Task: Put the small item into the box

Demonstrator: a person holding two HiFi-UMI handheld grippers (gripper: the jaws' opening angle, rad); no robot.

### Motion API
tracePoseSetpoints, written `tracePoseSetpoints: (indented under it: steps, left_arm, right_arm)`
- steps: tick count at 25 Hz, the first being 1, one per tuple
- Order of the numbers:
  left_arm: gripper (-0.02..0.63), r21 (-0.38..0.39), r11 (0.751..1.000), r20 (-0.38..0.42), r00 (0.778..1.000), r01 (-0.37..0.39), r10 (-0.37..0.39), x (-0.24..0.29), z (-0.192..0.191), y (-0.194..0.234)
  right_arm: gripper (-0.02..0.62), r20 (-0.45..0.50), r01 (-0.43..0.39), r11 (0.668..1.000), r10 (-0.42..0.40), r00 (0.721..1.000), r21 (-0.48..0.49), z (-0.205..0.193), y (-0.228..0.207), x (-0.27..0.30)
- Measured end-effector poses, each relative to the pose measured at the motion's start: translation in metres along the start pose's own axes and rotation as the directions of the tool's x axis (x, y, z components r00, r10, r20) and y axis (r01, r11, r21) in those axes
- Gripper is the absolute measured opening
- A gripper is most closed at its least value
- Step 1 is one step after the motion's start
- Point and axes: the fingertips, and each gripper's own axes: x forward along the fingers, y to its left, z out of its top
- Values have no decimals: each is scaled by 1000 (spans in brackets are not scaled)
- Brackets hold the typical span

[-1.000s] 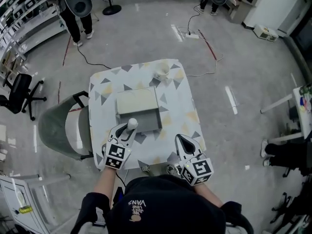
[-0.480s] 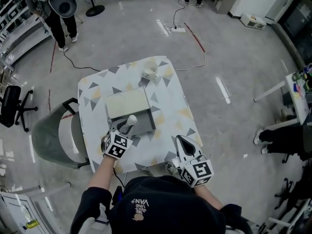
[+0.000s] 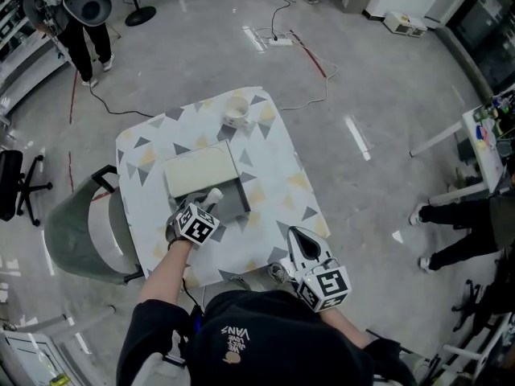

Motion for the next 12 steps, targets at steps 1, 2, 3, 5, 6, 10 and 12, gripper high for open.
tracePoseSetpoints:
  steps: [1,2,3,5,6,10,12]
  left_arm:
    - [132,4,1000,-13,1000,6,-5,5,-2,-1]
    - [130,6,1000,-27,1000,11,-11,9,-3,-2]
    - [131,6,1000,-41,999,15,-15,13,-5,-3]
    - [132,5,1000,-71,997,24,-23,21,-9,-5]
    - [132,5,1000,-85,996,28,-28,24,-9,-7]
    - [132,19,999,-157,987,40,-37,36,-12,-10]
    - [132,25,999,-194,980,42,-36,43,-16,-10]
  right_arm:
    - [-2,-4,2,1000,-3,1000,-2,-1,0,0]
    - [-1,-8,5,1000,-5,1000,-5,-1,0,-1]
    - [0,-11,7,1000,-7,1000,-7,-2,-1,-2]
    - [-1,-17,10,1000,-10,1000,-12,-2,-1,-3]
    - [-2,-20,11,1000,-12,1000,-13,-3,-2,-3]
    - [-2,-29,18,1000,-18,999,-21,-3,-4,-5]
    - [-2,-30,22,999,-23,999,-24,-4,-6,-6]
